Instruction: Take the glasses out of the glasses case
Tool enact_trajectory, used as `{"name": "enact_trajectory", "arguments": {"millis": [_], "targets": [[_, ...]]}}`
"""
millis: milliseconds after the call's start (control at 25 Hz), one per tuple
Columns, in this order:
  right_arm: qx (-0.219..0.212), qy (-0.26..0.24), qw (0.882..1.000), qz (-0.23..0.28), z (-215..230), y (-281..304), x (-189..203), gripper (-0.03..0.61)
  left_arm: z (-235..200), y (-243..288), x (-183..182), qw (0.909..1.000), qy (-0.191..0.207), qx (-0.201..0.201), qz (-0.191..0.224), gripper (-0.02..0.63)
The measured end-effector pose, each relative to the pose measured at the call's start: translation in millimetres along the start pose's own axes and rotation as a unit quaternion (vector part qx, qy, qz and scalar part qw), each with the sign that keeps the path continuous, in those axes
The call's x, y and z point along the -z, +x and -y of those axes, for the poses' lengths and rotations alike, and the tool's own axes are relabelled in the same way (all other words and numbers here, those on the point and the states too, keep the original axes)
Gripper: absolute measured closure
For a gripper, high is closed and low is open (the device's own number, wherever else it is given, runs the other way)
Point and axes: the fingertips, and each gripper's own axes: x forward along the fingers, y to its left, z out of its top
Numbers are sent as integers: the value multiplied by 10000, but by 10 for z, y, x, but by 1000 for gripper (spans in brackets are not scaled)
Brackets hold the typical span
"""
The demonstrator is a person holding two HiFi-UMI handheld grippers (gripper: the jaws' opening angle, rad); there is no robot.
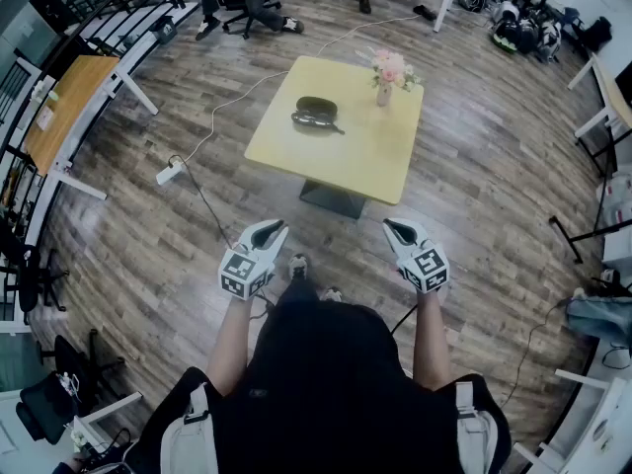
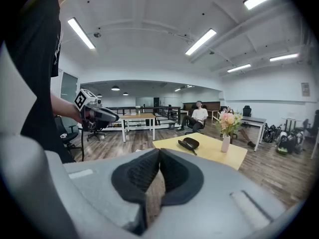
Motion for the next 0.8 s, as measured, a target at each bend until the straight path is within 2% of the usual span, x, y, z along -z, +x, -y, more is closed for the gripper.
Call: {"name": "enact_trajectory", "arguments": {"millis": [400,600,800], "targets": [[9,-22,10000,-80,14,125,-52,575,-148,33,-31,9999,-78,26,67,555],[-129,-29,9997,-183,-75,219,-32,575,-239,2,13,9999,-118,-37,-9,555],[-207,-48,9986,-486,-109,332,114,574,-354,46,111,9996,-290,-15,-37,555]]}}
